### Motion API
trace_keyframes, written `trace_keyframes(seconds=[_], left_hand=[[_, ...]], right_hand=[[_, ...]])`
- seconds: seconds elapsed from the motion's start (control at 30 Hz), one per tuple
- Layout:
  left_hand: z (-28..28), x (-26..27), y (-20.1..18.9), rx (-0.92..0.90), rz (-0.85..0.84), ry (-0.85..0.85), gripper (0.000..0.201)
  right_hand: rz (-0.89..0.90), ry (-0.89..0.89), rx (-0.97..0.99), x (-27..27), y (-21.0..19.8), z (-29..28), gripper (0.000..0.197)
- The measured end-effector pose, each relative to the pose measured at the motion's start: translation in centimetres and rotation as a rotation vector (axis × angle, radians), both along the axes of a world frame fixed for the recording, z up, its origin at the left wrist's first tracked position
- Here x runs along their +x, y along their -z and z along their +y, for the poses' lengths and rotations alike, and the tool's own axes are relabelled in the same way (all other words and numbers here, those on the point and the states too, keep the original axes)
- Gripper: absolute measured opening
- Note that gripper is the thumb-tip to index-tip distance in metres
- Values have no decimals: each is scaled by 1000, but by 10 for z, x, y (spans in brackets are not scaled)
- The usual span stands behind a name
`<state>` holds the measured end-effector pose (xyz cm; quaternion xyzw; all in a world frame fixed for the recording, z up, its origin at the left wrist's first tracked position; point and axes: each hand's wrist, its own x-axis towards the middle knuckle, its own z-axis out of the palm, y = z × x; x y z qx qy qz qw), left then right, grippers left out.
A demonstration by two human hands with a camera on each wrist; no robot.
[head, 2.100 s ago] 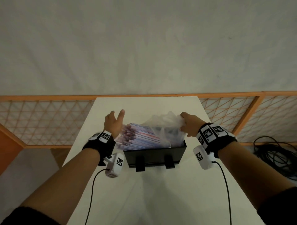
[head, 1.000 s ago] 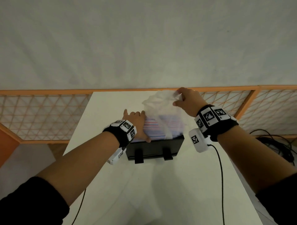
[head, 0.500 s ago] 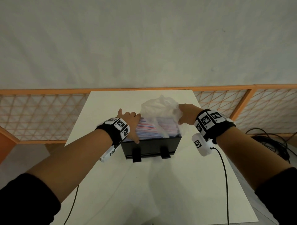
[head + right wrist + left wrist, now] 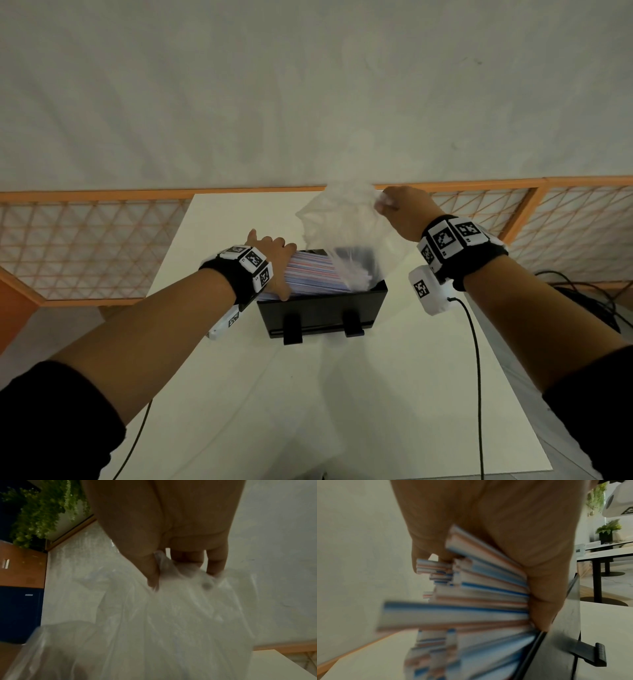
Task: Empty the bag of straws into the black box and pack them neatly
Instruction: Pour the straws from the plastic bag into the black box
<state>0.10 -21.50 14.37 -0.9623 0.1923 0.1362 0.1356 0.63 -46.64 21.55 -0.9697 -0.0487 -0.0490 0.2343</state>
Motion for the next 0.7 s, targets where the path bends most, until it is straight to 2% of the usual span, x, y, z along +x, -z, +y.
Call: trace_keyframes(seconds=[0.13,0.23,0.33,0.43,0.5,0.53,0.63,0.7], left_hand=[[-6,2,0,-22,-32,37,108],[2,-2,-5,-236,-30,-27,113],[26,-8,3,-706,-175,-201,89],[50,-11,25,-1077,-251,-507,67],[49,-15,34,-1194,-184,-671,63],[45,-18,37,-1235,-129,-699,61],[21,-20,44,-1365,17,-665,38],[15,-14,46,-1360,40,-635,36]], right_hand=[[-37,-1,-18,3,0,-1,24],[-41,-10,-37,4,-1,-7,29],[-124,27,-1,3,-7,-16,43],[-153,59,11,2,-8,-20,44],[-156,51,12,2,-8,-18,44],[-149,43,9,3,-8,-16,44],[-141,22,15,3,-7,-14,45],[-158,24,21,4,-11,-15,46]])
